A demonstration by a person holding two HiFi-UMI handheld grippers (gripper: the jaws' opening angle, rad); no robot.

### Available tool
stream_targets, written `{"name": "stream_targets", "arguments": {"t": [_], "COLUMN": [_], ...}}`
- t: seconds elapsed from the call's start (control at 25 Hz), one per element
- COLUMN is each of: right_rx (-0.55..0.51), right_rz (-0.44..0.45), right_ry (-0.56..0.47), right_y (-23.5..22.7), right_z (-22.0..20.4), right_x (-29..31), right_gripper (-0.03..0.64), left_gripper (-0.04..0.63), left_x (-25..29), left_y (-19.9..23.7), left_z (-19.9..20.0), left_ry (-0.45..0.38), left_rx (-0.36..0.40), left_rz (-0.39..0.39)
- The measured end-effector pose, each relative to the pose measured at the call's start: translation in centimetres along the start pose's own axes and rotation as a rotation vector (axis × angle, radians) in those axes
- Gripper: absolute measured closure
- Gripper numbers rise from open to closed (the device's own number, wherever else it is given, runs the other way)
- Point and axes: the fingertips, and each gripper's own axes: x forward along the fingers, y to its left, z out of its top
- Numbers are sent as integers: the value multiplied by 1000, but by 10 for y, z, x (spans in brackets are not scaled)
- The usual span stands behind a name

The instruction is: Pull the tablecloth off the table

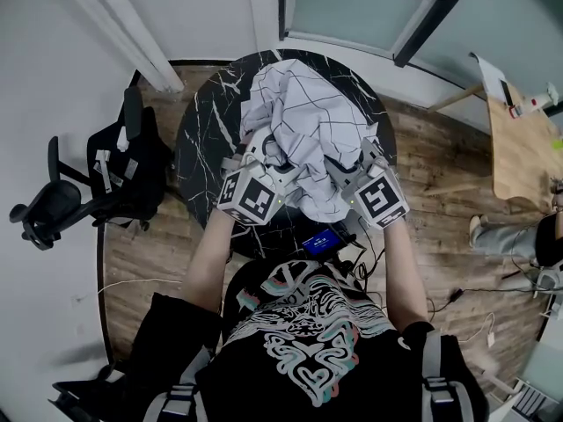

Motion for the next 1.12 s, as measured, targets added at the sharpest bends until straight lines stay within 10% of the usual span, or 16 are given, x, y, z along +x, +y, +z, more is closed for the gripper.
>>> {"name": "stream_targets", "arguments": {"t": [1.12], "right_rx": [-2], "right_rz": [-11], "right_ry": [9], "right_y": [9], "right_z": [-4], "right_x": [0], "right_gripper": [522], "left_gripper": [255], "left_x": [-2], "left_y": [-7], "left_z": [-4], "left_ry": [8], "left_rx": [-16], "left_rz": [11]}}
